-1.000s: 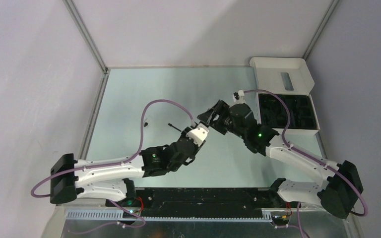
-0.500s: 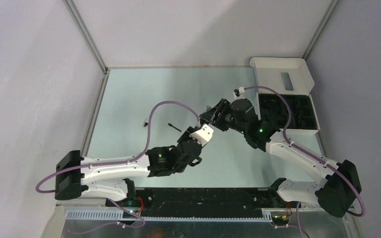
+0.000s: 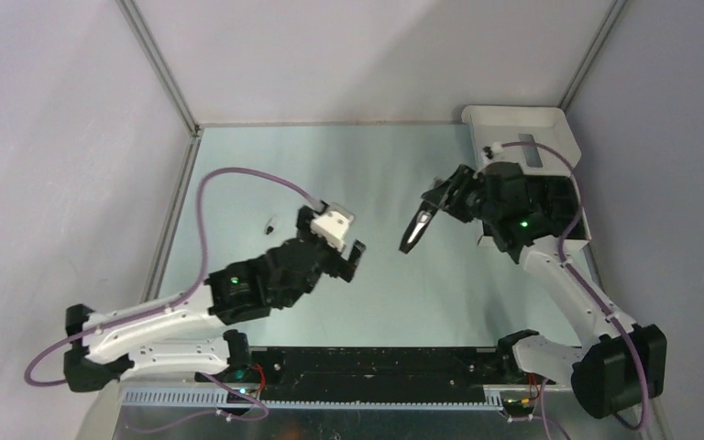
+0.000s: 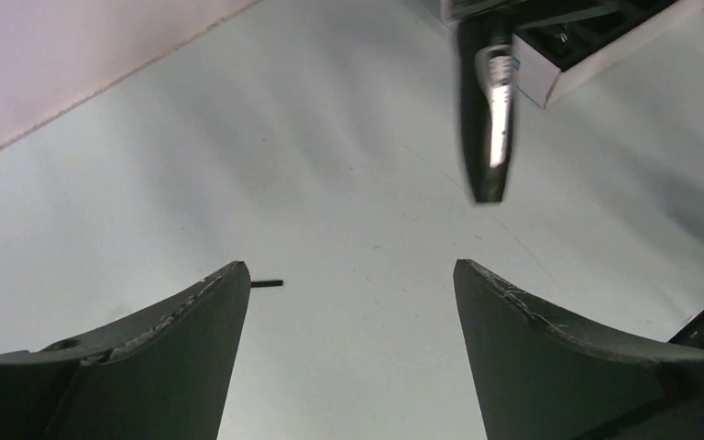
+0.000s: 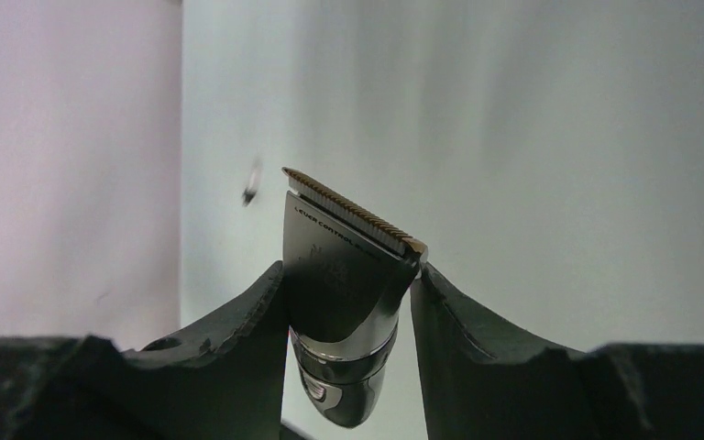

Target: Sort the hair-cutting tools

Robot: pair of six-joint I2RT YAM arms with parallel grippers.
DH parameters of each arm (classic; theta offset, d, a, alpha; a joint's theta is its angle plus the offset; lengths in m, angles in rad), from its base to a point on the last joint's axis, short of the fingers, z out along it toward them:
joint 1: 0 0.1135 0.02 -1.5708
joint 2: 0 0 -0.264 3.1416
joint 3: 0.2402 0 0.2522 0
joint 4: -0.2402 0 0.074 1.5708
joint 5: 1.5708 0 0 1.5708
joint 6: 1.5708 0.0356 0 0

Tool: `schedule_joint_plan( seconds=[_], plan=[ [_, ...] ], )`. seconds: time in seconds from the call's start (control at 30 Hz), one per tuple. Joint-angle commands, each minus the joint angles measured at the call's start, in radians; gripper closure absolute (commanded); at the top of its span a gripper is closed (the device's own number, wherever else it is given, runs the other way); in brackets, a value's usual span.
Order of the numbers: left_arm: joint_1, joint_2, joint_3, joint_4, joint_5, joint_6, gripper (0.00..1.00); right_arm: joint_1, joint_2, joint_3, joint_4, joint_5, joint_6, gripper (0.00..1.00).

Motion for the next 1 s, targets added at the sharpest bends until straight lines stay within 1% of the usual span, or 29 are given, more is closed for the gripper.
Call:
schedule_joint_plan(
  seconds=[0.0,0.1,0.13,0.17,0.2,0.23,0.3,0.4,0.43,0.47,0.53,0.67,0.77,0.87,0.97],
  plan=[
    [0.131,-0.111,0.088,-0.209,0.113,-0.102,0.11,-0.162,-0.095,0.057,-0.011,-0.058,-0.209,1.0],
    [0.227,-0.178,0.105,-0.324,0.16,-0.143,0.04,-0.291,-0.103,0.076,-0.04,-0.114,-0.332,1.0],
    [0.28,-0.216,0.101,-0.339,0.169,-0.146,0.03,-0.314,-0.103,0.083,-0.04,-0.124,-0.381,1.0],
    [0.304,-0.237,0.087,-0.359,0.188,-0.149,0.01,-0.353,-0.103,0.088,-0.041,-0.138,-0.406,1.0],
    [0.358,-0.274,0.076,-0.365,0.197,-0.149,0.01,-0.376,-0.101,0.094,-0.04,-0.143,-0.453,1.0],
    [0.388,-0.31,0.051,-0.371,0.207,-0.147,0.0,-0.414,-0.099,0.098,-0.038,-0.147,-0.499,1.0],
    [0.496,-0.35,0.009,-0.369,0.215,-0.146,0.0,-0.457,-0.087,0.116,-0.04,-0.133,-0.56,1.0],
    [0.6,-0.384,-0.045,-0.348,0.233,-0.142,0.0,-0.515,-0.052,0.166,-0.053,-0.077,-0.653,1.0],
    [0.638,-0.395,-0.07,-0.342,0.23,-0.141,0.0,-0.524,-0.037,0.182,-0.054,-0.034,-0.709,1.0],
    [0.651,-0.4,-0.092,-0.33,0.213,-0.14,0.0,-0.541,-0.029,0.189,-0.05,0.007,-0.733,1.0],
    [0.667,-0.423,-0.117,-0.313,0.166,-0.137,0.0,-0.566,-0.001,0.213,-0.035,0.049,-0.838,1.0],
    [0.67,-0.463,-0.154,-0.299,0.094,-0.126,0.0,-0.61,0.057,0.249,0.021,0.088,-0.955,1.0],
    [0.669,-0.49,-0.173,-0.29,0.056,-0.123,0.0,-0.649,0.127,0.284,0.075,0.102,-1.013,1.0],
    [0.67,-0.51,-0.186,-0.283,0.026,-0.121,0.0,-0.673,0.217,0.329,0.089,0.099,-1.115,1.0],
    [0.669,-0.51,-0.193,-0.276,0.017,-0.121,0.0,-0.703,0.286,0.364,0.078,0.058,-1.201,1.0]
  ],
)
